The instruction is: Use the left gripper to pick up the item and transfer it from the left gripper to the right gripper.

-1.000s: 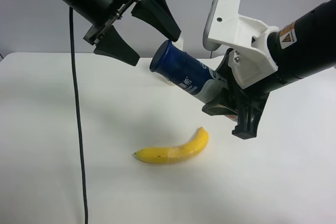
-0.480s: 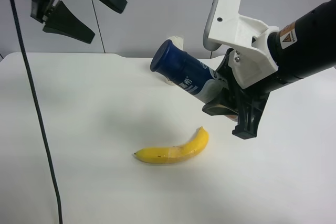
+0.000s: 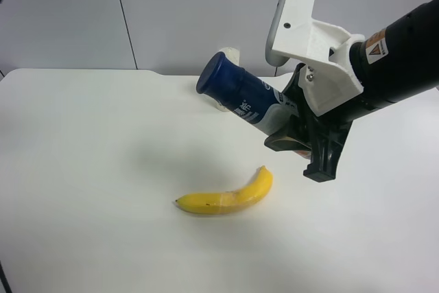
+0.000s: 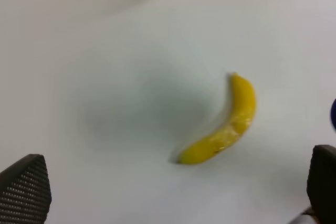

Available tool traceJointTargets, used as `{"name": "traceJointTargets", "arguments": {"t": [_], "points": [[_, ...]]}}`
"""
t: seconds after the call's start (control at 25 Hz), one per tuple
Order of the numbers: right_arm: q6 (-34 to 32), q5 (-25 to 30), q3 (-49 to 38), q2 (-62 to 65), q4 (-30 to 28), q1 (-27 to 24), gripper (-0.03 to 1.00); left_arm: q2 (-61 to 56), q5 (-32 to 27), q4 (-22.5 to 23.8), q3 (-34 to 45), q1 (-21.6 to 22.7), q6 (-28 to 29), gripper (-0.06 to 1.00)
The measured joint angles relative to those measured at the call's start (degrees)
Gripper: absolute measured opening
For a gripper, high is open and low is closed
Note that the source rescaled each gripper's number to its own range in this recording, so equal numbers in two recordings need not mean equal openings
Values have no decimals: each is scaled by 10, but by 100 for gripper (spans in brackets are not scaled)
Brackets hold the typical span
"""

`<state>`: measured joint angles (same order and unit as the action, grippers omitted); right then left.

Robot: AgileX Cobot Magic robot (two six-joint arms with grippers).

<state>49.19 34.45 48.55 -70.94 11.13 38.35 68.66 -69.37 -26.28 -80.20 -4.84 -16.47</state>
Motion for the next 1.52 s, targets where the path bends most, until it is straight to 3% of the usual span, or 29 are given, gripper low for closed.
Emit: {"name": "traceJointTargets", "arguments": {"t": [0.4, 0.72, 1.08, 1.52], "points": [[-1, 0, 0, 0, 0, 0, 0, -291, -1, 147, 165, 0, 47, 99], [-4, 0, 0, 0, 0, 0, 0, -510, -3, 222, 318, 0, 88, 99], [-22, 0, 0, 0, 0, 0, 0, -685, 14, 237, 447, 0, 115, 99], [-50, 0, 0, 0, 0, 0, 0, -690, 81, 237, 510, 0, 136, 99]]}}
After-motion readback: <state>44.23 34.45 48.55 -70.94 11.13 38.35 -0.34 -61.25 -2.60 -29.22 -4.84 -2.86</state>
